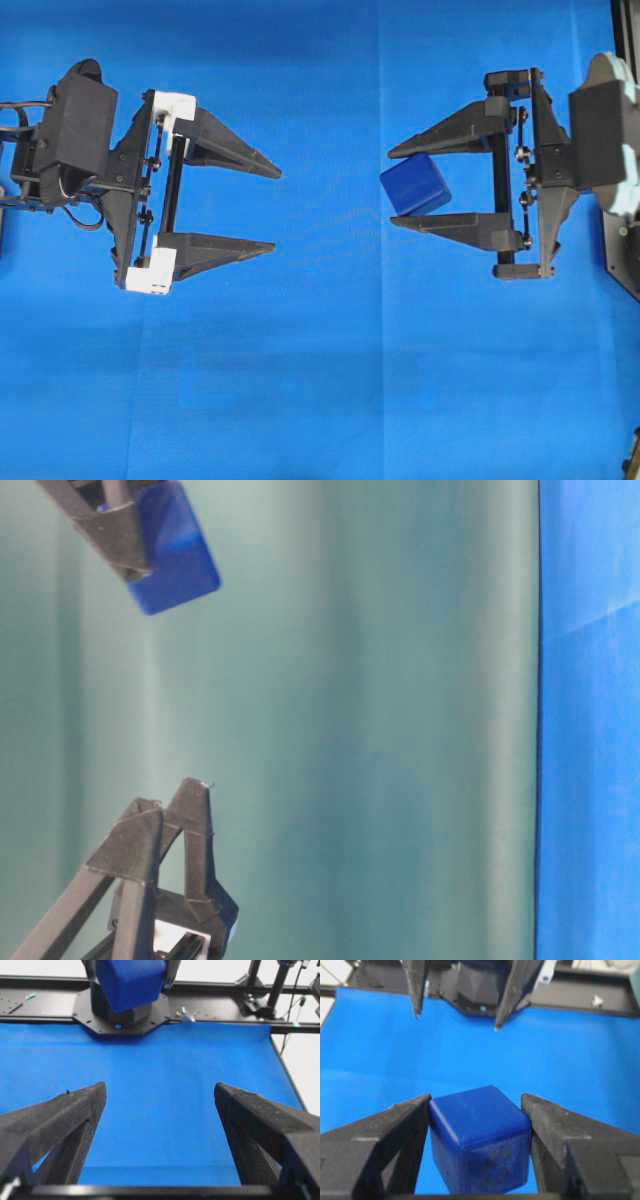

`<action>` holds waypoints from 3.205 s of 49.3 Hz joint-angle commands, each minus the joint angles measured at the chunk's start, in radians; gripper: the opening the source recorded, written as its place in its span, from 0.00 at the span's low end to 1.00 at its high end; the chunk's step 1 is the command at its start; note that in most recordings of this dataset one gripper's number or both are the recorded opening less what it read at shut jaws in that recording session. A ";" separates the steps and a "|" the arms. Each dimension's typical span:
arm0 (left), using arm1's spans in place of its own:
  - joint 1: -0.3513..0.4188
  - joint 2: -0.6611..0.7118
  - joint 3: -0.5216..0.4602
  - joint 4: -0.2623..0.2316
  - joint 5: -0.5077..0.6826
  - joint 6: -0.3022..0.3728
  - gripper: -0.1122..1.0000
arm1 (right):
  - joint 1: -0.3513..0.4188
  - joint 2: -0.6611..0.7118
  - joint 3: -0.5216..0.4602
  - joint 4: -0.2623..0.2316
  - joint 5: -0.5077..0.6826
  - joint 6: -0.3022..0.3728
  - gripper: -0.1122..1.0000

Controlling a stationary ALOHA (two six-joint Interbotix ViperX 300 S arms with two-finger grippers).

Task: Handover the blue block to the right arm after grasping it with the left arm, then place it in the designated position.
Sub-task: 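Rotate the right gripper holding the cube downward, then lower the cube to the table with the right gripper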

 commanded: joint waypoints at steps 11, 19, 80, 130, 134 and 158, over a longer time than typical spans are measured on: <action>-0.002 -0.017 -0.025 0.003 -0.005 0.014 0.93 | 0.044 0.009 -0.023 0.064 0.132 0.002 0.55; -0.002 -0.017 -0.028 0.003 -0.005 0.025 0.94 | 0.064 0.012 -0.025 0.114 0.216 0.002 0.55; -0.002 -0.017 -0.029 0.003 -0.005 0.023 0.94 | 0.077 0.023 -0.023 0.193 0.327 -0.008 0.55; 0.003 -0.017 -0.031 0.003 -0.003 0.025 0.93 | -0.037 0.422 0.074 0.184 -0.164 -0.003 0.55; 0.005 -0.017 -0.031 0.003 -0.005 0.025 0.93 | -0.049 0.468 0.078 0.186 -0.230 -0.003 0.55; 0.006 -0.015 -0.031 0.003 -0.005 0.023 0.93 | -0.098 0.649 0.051 0.186 -0.382 -0.003 0.55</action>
